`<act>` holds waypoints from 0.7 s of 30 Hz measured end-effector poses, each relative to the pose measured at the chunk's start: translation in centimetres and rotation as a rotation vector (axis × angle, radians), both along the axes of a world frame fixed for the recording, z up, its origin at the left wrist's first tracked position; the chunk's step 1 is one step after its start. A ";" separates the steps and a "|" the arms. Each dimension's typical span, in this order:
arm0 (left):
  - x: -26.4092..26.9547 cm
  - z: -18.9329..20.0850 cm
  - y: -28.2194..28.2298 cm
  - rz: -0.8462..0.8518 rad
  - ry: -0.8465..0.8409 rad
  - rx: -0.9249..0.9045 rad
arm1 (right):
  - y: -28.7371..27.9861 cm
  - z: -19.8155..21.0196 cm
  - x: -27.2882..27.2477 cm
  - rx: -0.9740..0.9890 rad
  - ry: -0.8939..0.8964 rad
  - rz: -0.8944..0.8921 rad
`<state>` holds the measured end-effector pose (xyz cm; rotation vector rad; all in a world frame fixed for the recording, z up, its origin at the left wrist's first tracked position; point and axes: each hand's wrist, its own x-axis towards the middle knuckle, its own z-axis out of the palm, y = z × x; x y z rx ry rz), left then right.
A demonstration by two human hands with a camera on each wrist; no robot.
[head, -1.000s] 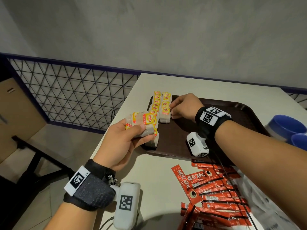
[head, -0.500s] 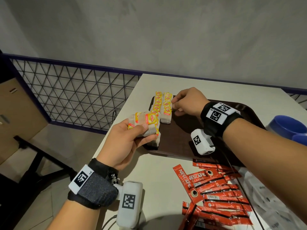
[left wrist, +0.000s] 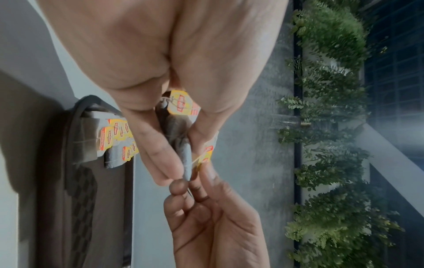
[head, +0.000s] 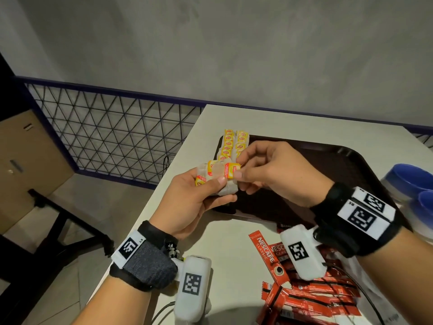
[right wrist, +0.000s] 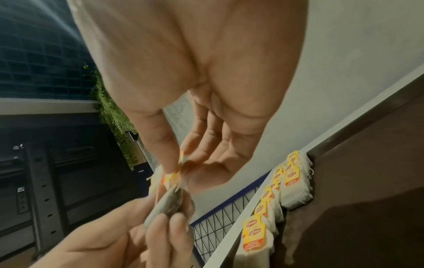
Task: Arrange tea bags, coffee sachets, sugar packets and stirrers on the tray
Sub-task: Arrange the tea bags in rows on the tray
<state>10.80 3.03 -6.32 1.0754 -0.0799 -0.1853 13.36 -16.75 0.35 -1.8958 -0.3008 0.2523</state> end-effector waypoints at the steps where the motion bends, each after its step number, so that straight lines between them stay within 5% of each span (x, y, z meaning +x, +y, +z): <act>1: 0.0 0.0 0.0 0.001 0.002 0.002 | -0.1 -0.1 -0.2 -0.005 -0.018 -0.013; 21: -0.2 0.4 0.0 0.026 -0.007 0.039 | 0.2 0.8 0.0 -0.069 -0.233 -0.041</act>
